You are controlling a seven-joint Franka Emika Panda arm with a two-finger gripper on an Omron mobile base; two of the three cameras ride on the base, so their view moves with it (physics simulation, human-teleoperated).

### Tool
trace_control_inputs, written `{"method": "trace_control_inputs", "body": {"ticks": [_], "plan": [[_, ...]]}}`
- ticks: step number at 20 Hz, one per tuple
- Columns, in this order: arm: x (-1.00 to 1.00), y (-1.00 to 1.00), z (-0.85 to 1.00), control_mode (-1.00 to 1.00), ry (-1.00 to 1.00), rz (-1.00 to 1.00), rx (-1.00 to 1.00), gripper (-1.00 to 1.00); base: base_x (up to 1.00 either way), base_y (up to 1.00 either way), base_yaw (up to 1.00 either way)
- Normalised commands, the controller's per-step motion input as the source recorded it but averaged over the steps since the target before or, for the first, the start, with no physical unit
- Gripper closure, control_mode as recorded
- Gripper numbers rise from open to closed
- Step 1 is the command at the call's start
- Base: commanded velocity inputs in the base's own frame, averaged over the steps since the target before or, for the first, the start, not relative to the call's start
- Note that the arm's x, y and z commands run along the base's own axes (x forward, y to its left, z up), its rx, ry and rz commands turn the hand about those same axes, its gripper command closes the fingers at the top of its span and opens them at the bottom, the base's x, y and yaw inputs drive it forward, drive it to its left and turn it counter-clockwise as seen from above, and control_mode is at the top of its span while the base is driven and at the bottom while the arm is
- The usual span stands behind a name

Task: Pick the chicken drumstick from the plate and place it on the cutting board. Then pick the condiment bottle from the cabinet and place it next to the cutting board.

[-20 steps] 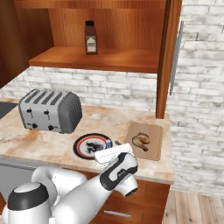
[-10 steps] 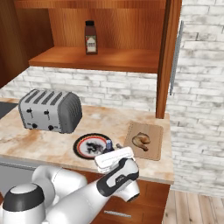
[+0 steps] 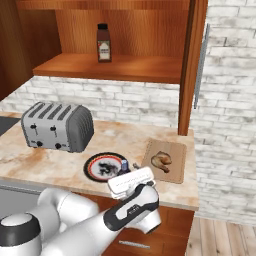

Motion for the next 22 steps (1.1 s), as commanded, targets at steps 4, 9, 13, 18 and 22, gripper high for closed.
{"method": "trace_control_inputs", "body": {"ticks": [4,9,13,18,22], "plan": [[-0.06,0.0,0.46,-1.0,-0.05,0.0,0.0,-1.0,0.0,0.0,0.0],[-0.2,0.0,0.27,-1.0,-0.05,0.0,0.0,-1.0,0.0,0.0,0.0],[-0.31,-0.08,0.16,-1.0,-0.02,0.0,0.0,-1.0,0.0,0.0,0.0],[-0.37,-0.11,0.12,-1.0,-0.05,0.0,-0.03,-1.0,0.0,0.0,0.0],[-0.33,-0.12,0.24,-1.0,-0.03,-0.01,-0.08,-1.0,0.0,0.0,0.0]]}}
